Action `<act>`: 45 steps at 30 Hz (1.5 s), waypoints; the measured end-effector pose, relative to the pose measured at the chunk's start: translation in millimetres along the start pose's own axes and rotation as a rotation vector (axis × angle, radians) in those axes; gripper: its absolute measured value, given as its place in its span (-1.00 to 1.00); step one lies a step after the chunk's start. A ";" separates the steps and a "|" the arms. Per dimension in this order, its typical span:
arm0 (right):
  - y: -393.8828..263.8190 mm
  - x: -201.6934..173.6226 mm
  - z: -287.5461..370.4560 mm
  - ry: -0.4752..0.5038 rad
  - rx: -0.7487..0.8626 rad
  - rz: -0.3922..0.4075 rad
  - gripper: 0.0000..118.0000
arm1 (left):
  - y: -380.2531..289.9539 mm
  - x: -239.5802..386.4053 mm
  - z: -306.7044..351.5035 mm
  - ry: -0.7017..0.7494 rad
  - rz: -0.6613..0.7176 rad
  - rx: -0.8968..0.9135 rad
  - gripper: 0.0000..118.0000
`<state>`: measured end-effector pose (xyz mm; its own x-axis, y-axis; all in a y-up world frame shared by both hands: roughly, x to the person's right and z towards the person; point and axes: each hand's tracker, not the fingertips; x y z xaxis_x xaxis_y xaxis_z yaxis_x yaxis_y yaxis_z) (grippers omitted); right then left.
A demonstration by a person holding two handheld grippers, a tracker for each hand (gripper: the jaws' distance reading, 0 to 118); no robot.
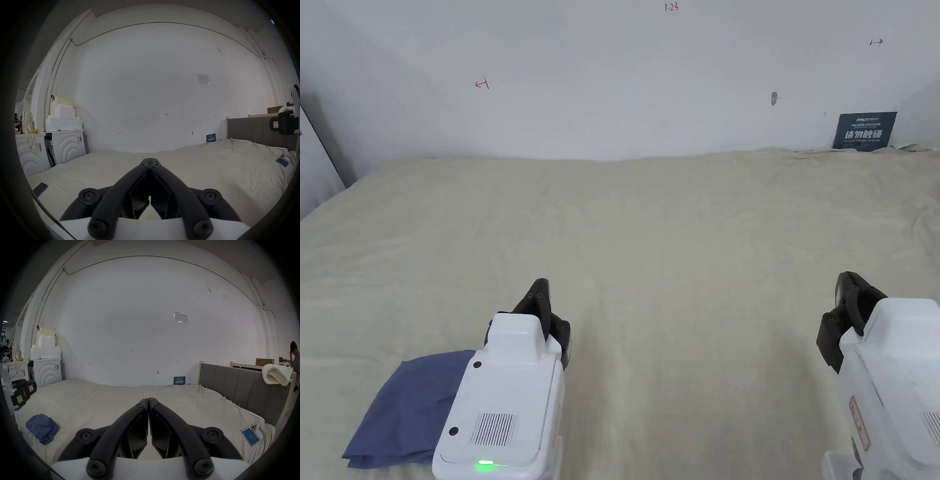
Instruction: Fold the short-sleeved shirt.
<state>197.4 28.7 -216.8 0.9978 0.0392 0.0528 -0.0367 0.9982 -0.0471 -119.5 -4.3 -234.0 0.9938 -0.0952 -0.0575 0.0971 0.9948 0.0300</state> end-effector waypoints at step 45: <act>5.3 -3.3 4.2 0.007 0.011 -0.005 0.98 | 0.1 -13.0 -2.7 -0.019 0.061 -0.009 1.00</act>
<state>193.7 34.1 -213.1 0.9984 0.0340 0.0456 -0.0323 0.9988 -0.0358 -132.6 -2.8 -235.9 0.9987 -0.0351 -0.0372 0.0360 0.9991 0.0241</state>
